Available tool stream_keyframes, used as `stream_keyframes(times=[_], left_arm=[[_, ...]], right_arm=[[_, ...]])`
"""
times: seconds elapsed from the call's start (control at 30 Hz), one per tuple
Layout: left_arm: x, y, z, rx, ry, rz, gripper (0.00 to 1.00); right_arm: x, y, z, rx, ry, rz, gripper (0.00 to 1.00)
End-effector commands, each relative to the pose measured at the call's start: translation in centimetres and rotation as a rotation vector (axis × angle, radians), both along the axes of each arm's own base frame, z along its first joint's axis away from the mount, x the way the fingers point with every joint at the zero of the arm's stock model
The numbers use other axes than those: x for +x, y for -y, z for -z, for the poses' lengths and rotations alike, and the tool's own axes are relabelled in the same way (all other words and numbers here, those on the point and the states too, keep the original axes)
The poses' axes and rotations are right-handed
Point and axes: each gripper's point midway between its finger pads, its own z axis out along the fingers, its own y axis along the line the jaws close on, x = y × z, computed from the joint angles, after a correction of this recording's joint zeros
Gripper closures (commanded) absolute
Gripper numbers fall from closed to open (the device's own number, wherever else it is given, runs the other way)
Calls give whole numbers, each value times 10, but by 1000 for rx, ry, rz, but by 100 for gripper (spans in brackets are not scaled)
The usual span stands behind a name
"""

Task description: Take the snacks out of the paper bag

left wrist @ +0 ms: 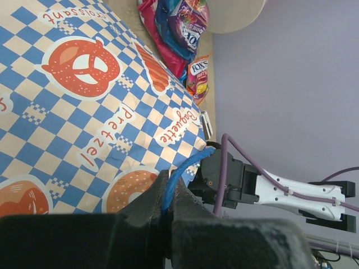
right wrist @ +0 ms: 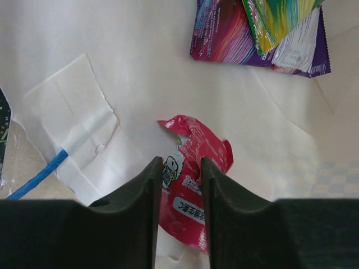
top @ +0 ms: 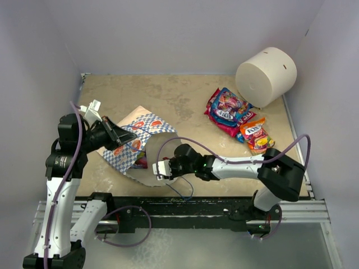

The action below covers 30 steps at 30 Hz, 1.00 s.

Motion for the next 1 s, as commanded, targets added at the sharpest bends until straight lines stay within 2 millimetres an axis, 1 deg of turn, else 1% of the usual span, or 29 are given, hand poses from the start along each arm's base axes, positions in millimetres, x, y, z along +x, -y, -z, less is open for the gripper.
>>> stream_keyframes(times=[0.0,0.03,0.1,0.2,0.27,0.37,0.5,0.67,0.77,0.9,0.97], left_arm=[[2,0,-6,1,25,-2,100],[3,0,-6,2,26,-2,100],[3,0,-6,1,27,0,100],[5,1,-5,0,24,5,100],[5,1,-5,1,24,9,100],[7,1,-4,1,22,12,100],[7,2,-4,0,22,15,100],[6,1,-2,3,19,12,100],[4,1,-1,3,16,7,100],[5,1,1,3,13,4,100],[6,1,0,2,14,3,100]], right_arm=[[7,-14,-14,52,47,-4,71],[6,-14,-14,48,42,-8,78],[5,-14,-18,50,36,-15,86],[1,-12,-26,58,34,-25,96],[0,-10,-39,76,41,-25,100],[-3,-6,-58,119,47,-21,100],[-18,1,-94,200,33,-54,100],[-49,24,-129,292,-17,-112,100],[-58,39,-155,364,6,-113,100],[-47,58,-206,484,85,-11,100],[-32,70,-230,549,151,87,100]])
